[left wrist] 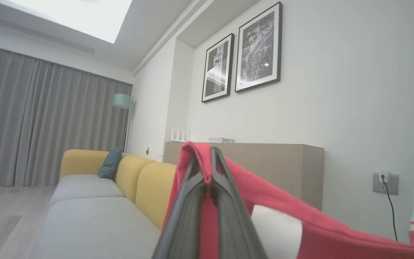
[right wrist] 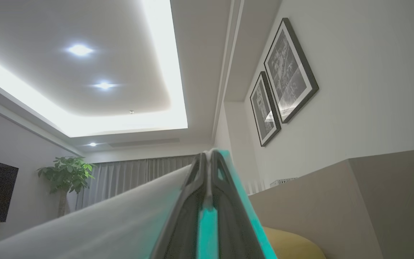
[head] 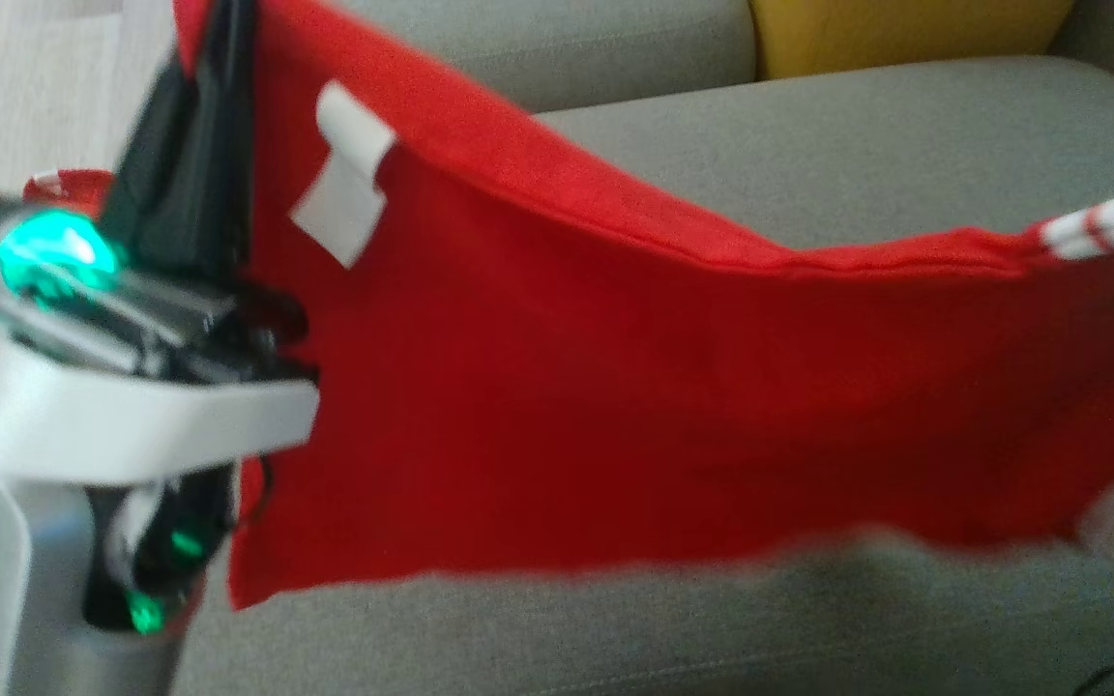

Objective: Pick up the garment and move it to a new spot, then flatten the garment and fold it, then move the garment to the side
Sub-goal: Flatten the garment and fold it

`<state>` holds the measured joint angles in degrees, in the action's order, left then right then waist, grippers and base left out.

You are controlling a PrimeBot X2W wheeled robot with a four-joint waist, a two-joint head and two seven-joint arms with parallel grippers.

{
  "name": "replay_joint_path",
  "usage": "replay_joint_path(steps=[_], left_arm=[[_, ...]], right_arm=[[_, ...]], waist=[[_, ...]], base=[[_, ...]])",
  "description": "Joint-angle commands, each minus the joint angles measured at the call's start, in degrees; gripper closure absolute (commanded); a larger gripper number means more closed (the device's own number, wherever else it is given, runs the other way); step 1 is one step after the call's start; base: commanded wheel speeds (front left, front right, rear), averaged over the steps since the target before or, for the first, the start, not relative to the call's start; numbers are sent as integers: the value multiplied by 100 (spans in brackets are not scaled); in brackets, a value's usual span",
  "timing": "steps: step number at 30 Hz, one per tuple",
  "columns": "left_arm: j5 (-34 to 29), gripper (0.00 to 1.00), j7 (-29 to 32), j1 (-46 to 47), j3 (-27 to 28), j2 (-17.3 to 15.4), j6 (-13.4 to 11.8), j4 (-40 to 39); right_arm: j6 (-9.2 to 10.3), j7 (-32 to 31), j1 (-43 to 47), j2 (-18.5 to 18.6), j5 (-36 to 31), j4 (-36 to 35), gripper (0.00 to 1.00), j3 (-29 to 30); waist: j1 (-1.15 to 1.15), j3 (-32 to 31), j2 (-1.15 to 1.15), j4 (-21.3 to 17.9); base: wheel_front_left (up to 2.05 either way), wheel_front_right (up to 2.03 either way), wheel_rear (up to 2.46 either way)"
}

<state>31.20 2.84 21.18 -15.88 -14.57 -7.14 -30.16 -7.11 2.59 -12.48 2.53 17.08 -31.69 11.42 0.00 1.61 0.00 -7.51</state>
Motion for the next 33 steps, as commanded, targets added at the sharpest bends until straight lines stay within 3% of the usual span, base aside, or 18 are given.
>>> replay_joint_path(steps=[1,8,12,17,18,26,33], left_arm=[[-102,100,184,493,216,-237,-4,-186],[-51,100,722,1416,180,-360,89,418],[-47,100,848,2045,150,-450,286,1292],[-333,100,798,3269,72,-565,551,2767],[-333,100,798,3269,72,-565,551,2767],[-1140,100,85,5469,-61,-809,802,5029],[-1394,100,-751,6379,-128,-710,839,6258]], right_arm=[[-37,-171,-393,34,-15,-313,100,-147],[-37,-697,-1076,34,-74,-27,100,-309],[-37,-784,-1747,34,-120,766,100,-503],[-37,-607,-3196,34,-302,2154,100,-623],[-37,-607,-3196,34,-302,2154,100,-623],[-37,317,-5600,34,-561,4566,100,-944],[-37,980,-6409,34,-212,5956,100,-1323]], waist=[[0,87,0,24],[0,550,0,68],[0,909,0,87],[0,1388,0,25],[0,1388,0,25],[0,1966,0,-445],[0,2693,0,-673]], base=[[0,0,0],[0,0,0],[0,0,0],[0,0,0],[0,0,0],[0,0,0],[0,0,0]])
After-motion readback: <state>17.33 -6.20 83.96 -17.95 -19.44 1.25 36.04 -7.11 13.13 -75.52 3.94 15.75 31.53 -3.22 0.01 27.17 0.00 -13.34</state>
